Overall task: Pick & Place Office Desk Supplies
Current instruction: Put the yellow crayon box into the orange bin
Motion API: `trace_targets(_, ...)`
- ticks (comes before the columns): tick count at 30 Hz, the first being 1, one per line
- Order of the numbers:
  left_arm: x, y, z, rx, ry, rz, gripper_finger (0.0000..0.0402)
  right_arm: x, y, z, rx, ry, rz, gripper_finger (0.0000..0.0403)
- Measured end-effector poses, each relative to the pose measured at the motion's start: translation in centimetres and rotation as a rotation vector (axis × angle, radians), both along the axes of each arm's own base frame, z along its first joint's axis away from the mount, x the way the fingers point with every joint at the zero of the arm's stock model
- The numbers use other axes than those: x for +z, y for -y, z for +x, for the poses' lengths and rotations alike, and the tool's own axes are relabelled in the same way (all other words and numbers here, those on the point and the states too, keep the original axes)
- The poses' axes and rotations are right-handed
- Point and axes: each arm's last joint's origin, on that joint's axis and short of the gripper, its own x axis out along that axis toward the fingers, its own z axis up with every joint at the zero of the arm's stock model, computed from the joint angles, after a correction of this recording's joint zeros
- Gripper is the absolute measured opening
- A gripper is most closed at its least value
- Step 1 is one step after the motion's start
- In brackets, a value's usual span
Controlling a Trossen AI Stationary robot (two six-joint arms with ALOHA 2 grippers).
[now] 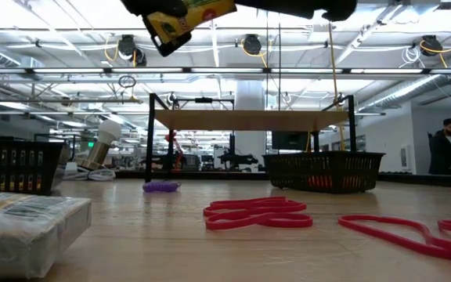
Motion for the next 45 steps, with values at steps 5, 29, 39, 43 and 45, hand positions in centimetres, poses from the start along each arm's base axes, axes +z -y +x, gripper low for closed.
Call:
trace_targets(5, -0.1, 0.0, 0.7, -0.006, 0.012, 0.006, 0.0067, 0.1, -0.4, -0.1, 0.014, 0.011, -0.004, 0.0286)
trace_targets(29, -0.9, -0.3, 2.5, -0.019, -0.02, -0.013, 0.0067, -1.1, 0.5, -0.1, -0.017, -0.103, -0.022, 0.0145)
trace_targets(39, -0.9, -0.7, 2.5, -0.018, -0.022, -0.022, 0.0067, -1.1, 0.5, -0.1, -0.012, -0.101, -0.038, 0.0127)
trace_targets(43, -0.9, -0.7, 2.5, -0.021, -0.019, -0.023, 0.0067, -0.9, 0.4, -0.1, 0.008, -0.088, -0.033, 0.009)
trace_targets(45, -0.9, -0.7, 2.5, -0.024, -0.02, -0.025, 0.0067, -0.9, 0.4, -0.1, 0.024, -0.082, -0.026, 0.0064)
